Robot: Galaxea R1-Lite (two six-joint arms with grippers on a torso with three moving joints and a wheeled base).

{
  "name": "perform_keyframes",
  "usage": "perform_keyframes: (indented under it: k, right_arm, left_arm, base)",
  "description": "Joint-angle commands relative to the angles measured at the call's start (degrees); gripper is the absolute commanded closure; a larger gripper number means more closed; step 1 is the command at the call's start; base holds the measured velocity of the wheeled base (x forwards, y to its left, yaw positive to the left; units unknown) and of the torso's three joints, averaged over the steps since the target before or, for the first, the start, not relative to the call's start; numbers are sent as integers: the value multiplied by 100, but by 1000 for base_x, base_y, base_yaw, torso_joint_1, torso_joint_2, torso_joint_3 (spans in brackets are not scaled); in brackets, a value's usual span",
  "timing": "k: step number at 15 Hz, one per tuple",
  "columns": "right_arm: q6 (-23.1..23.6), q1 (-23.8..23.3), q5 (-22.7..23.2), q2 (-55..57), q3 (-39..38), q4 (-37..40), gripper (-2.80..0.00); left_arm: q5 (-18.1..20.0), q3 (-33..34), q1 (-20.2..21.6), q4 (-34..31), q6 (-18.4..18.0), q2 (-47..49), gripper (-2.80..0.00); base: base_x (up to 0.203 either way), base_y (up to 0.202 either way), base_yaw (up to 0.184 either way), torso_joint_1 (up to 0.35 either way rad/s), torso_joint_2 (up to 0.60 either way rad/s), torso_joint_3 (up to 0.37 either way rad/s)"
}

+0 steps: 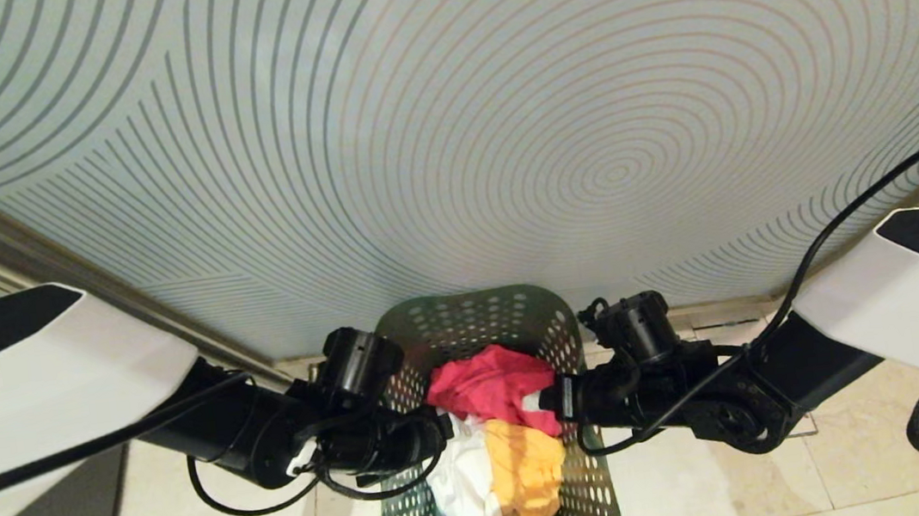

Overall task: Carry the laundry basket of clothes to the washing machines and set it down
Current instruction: Pick up the clothes basket and put it beside the washing machine

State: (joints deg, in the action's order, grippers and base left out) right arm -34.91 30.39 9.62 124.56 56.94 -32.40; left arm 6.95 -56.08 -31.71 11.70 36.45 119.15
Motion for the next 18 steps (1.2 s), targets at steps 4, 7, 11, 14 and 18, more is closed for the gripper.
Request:
perform_keyframes:
  k: [4, 7, 11, 14, 18]
  right_arm:
    - [-24, 2, 5, -3, 28, -20, 0]
    - [-10, 2, -4, -101, 1, 1, 0]
    - [-18, 24, 13, -554, -2, 321, 0]
    - [-57, 120, 20, -1011, -9, 560, 0]
    - [-145, 422, 22, -2011, 10, 1670, 0]
  left_arm:
    - [-150, -114, -46, -7, 3, 49, 0]
    - [-150, -114, -46, -41, 3, -11, 0]
    - [-89, -106, -114, -347, 18, -372, 0]
    - [92, -69, -194, -667, 29, -895, 0]
    - [431, -28, -285, -1633, 29, -1931, 0]
  base:
    - [0, 0, 0, 0, 0, 0]
    - [0, 0, 0, 0, 0, 0]
    - [0, 0, 0, 0, 0, 0]
    - [0, 0, 0, 0, 0, 0]
    - [0, 0, 0, 0, 0, 0]
